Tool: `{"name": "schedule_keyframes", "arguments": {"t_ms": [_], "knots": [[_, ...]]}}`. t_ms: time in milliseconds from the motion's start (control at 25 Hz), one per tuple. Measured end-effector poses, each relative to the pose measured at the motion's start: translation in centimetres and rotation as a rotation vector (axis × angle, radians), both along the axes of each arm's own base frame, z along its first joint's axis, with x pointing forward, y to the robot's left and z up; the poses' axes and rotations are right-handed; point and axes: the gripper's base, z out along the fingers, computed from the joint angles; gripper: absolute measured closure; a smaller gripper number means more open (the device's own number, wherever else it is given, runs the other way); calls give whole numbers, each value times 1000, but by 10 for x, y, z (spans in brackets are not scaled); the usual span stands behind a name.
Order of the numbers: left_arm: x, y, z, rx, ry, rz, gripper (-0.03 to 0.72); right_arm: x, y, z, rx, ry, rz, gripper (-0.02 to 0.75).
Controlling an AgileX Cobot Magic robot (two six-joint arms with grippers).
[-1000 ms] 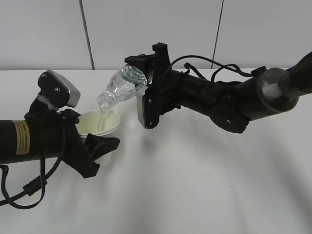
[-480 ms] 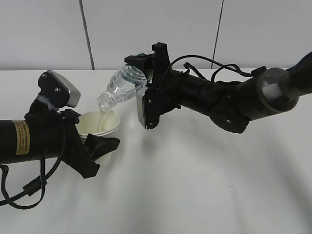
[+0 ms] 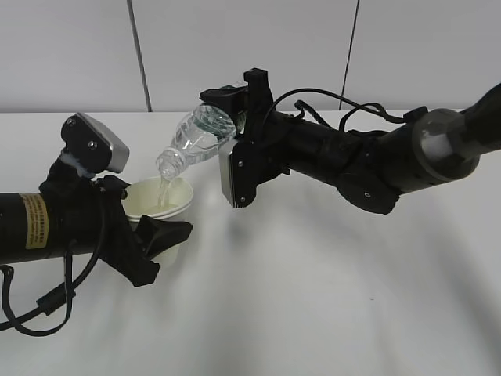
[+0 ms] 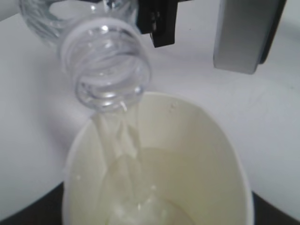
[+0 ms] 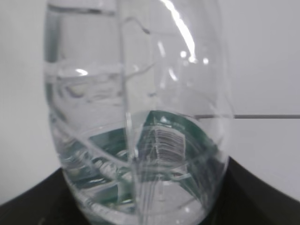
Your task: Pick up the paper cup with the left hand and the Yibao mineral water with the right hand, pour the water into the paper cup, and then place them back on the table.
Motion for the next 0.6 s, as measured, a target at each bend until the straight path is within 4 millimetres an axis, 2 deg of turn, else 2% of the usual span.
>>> {"name": "schedule_keyframes", "arguments": {"t_ms": [480, 600], "knots": [[0, 0, 0, 1, 0, 0, 293, 0, 0, 0, -4, -4, 0, 276], [0, 0, 0, -3, 2, 7, 293, 0, 0, 0, 45, 45, -3, 276]]}}
